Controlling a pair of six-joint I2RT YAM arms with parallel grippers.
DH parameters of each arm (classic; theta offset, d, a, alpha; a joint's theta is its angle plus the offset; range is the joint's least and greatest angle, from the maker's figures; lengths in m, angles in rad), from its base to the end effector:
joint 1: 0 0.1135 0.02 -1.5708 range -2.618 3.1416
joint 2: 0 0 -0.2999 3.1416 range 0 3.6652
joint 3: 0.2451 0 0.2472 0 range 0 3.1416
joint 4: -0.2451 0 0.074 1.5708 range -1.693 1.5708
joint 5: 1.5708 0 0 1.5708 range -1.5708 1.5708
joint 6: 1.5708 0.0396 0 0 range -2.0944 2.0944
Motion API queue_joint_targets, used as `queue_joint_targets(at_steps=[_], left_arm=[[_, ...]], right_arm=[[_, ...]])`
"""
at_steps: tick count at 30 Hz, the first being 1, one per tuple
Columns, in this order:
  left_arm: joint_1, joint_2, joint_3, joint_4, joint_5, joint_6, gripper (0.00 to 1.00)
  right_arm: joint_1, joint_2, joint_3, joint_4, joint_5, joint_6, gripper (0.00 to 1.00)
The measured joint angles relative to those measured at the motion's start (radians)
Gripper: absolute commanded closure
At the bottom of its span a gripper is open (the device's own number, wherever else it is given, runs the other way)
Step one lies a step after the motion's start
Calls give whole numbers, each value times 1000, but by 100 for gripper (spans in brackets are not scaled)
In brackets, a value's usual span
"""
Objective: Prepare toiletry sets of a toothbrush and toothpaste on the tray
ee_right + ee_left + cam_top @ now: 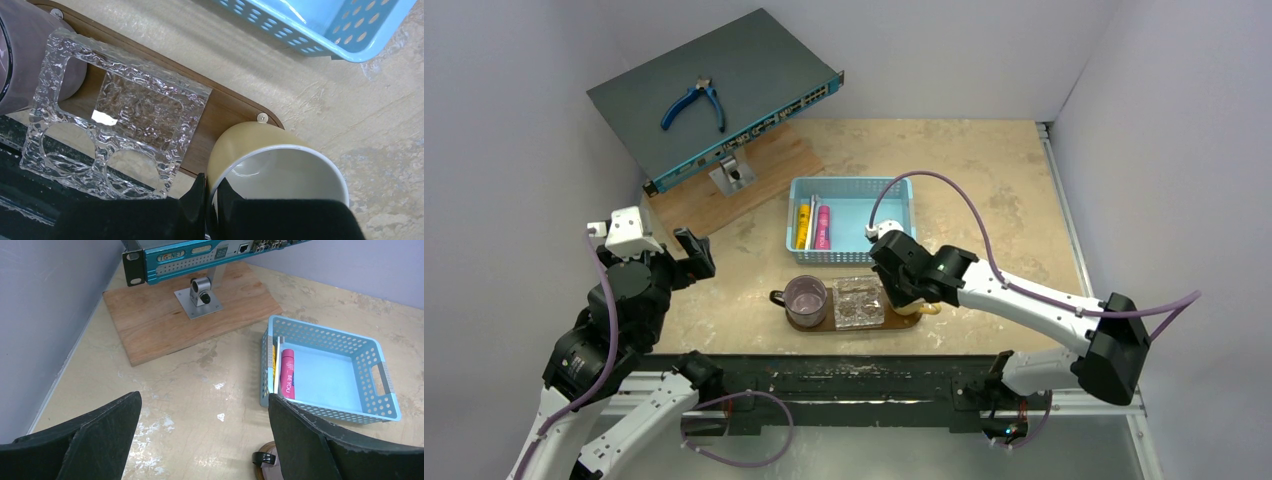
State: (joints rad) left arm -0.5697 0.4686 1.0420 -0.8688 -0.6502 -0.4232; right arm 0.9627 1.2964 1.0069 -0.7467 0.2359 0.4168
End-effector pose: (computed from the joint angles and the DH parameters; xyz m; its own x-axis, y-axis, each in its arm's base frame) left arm 0.0317 0.0082 0.3987 -0.1996 -0.2604 -0.9447 -0.1539 0.9604 -0.2322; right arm 0.1464 0.1942 0.2944 -0.7450 -0.3813 -0.5473 -0.4685 0.8832 0.0224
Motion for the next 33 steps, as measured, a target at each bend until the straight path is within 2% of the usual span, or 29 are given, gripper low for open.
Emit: queue_joint_targets(at_steps=[10,19,22,26,33], left_arm=[[0,0,0,0,0,0,3],[0,0,0,0,0,0,3],[0,0,0,0,0,0,3],[0,0,0,0,0,0,3],[0,0,0,0,0,0,3]], right_arm=[[19,7,-2,-2,0,13,100],[32,8,-19,-3,10,27,87],[34,8,-19,-2,17,32,76],[40,8,-19,-1,37,39,68],[44,8,-8,-25,69,41,61]])
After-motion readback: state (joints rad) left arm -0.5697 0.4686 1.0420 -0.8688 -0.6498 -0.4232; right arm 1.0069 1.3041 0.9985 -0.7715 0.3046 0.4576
